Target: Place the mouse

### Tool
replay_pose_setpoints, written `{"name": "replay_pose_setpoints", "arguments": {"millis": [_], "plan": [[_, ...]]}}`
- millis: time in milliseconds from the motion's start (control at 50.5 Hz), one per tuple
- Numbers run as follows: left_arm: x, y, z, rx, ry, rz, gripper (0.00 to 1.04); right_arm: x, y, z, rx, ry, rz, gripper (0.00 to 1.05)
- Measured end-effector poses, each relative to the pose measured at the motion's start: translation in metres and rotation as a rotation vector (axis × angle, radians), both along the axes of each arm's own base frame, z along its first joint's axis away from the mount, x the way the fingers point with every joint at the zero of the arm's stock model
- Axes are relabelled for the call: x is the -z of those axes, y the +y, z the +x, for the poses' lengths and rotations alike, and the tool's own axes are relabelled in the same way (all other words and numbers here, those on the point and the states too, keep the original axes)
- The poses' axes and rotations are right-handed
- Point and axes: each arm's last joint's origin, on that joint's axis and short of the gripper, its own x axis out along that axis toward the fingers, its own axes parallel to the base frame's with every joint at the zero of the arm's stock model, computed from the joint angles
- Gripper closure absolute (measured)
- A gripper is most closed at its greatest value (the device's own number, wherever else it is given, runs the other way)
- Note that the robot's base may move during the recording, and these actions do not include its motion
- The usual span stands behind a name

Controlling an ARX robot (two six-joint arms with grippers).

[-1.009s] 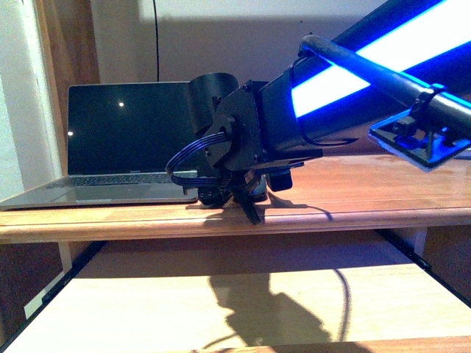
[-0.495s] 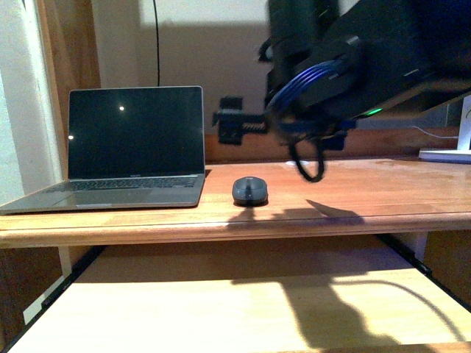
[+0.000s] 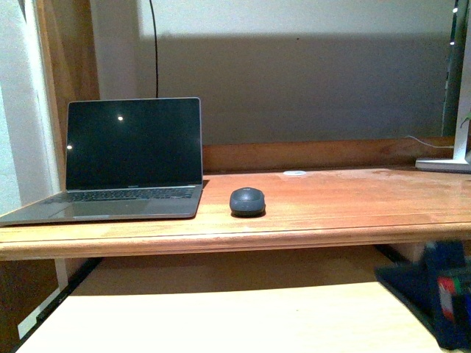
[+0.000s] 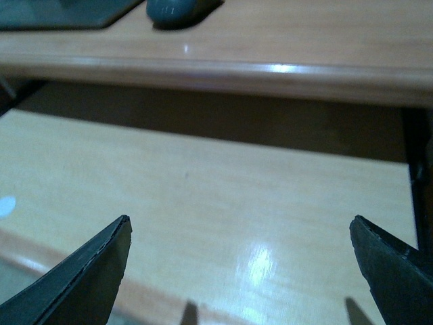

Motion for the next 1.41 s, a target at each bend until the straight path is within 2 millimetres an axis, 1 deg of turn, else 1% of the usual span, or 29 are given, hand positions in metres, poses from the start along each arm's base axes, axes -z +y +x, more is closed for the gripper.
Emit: {"name": "replay_pose_setpoints", "arguments": {"millis": [79,178,297,356,455,515,574,732,811,910,990,1148,1207,1405], "plan": [[0.000,0.000,0.000,0.000,0.000,0.000,0.08,0.019,-0.003,-0.015,-0.086,0.015,-0.019,0.07],[0.000,0.000,0.000,0.000,0.000,0.000,0.08,0.032,-0.004,-0.024,-0.138,0.019,-0.044,0.07],[0.000,0.000,0.000,0.000,0.000,0.000,0.08,0.053,-0.006,-0.033,-0.191,0.036,-0.096,0.07],[0.000,0.000,0.000,0.000,0.000,0.000,0.08,0.057,-0.005,-0.033,-0.203,0.021,-0.117,0.07],[0.000,0.000,0.000,0.000,0.000,0.000,0.08,0.065,0.003,-0.032,-0.227,0.015,-0.150,0.07],[0.000,0.000,0.000,0.000,0.000,0.000,0.08,0.078,0.010,-0.032,-0.234,0.060,-0.172,0.07],[0.000,0.000,0.000,0.000,0.000,0.000,0.08,0.083,0.015,-0.032,-0.246,0.074,-0.187,0.07],[0.000,0.000,0.000,0.000,0.000,0.000,0.08,0.084,0.022,-0.026,-0.240,0.059,-0.187,0.07],[0.000,0.000,0.000,0.000,0.000,0.000,0.08,0.084,0.026,-0.020,-0.219,0.053,-0.190,0.07],[0.000,0.000,0.000,0.000,0.000,0.000,0.08,0.080,0.037,-0.007,-0.190,0.041,-0.188,0.07],[0.000,0.000,0.000,0.000,0.000,0.000,0.08,0.077,0.051,0.007,-0.168,0.019,-0.192,0.07],[0.000,0.000,0.000,0.000,0.000,0.000,0.08,0.076,0.073,0.032,-0.111,0.006,-0.195,0.07],[0.000,0.000,0.000,0.000,0.000,0.000,0.08,0.074,0.088,0.049,-0.082,0.000,-0.201,0.07],[0.000,0.000,0.000,0.000,0.000,0.000,0.08,0.069,0.122,0.089,0.005,-0.019,-0.197,0.07]]}}
